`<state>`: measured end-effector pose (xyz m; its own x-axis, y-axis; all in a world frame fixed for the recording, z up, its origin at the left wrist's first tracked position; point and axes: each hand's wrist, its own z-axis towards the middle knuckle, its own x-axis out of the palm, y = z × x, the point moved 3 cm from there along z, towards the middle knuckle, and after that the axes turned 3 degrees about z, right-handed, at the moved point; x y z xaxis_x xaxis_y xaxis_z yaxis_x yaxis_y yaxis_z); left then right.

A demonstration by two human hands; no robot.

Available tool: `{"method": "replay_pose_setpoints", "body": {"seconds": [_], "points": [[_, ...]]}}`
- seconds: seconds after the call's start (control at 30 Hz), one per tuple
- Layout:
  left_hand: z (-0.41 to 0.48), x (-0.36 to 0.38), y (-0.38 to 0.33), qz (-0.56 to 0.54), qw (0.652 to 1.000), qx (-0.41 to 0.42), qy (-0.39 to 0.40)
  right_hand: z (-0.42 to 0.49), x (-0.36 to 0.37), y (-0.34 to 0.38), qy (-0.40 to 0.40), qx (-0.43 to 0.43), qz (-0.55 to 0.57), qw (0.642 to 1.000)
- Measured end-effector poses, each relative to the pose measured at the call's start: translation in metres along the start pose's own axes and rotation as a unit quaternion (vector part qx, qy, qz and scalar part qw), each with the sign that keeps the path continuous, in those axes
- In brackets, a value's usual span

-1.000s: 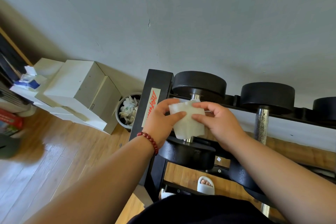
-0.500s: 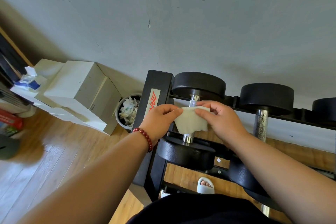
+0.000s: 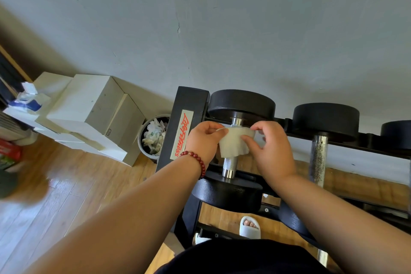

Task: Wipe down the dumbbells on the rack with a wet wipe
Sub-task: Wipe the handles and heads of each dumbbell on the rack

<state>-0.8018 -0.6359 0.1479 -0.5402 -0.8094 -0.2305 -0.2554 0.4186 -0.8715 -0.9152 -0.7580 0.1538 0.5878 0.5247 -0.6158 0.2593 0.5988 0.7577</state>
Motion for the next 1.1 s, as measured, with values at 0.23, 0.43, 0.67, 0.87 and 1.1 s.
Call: {"method": "replay_pose_setpoints", "body": {"seconds": [0.23,0.43,0.67,0.87,1.1], "points": [[0.010,-0.002,0.005,0.005,1.000,0.008,0.006,-0.008,0.021,-0.026,0.153,-0.350,-0.235,0.894],[-0.024,-0.012,0.011,0.138,0.985,0.098,-0.008,-0.006,0.025,-0.022,0.150,-0.305,-0.251,0.906],[-0.045,-0.007,0.028,0.168,0.978,0.121,0.002,0.003,0.023,-0.016,0.161,-0.293,-0.243,0.911],[-0.045,-0.007,0.029,0.163,0.981,0.100,-0.006,-0.005,0.016,-0.018,0.170,-0.345,-0.228,0.894],[-0.047,-0.008,0.027,0.168,0.981,0.101,-0.006,-0.003,0.017,-0.016,0.169,-0.385,-0.247,0.873]]}}
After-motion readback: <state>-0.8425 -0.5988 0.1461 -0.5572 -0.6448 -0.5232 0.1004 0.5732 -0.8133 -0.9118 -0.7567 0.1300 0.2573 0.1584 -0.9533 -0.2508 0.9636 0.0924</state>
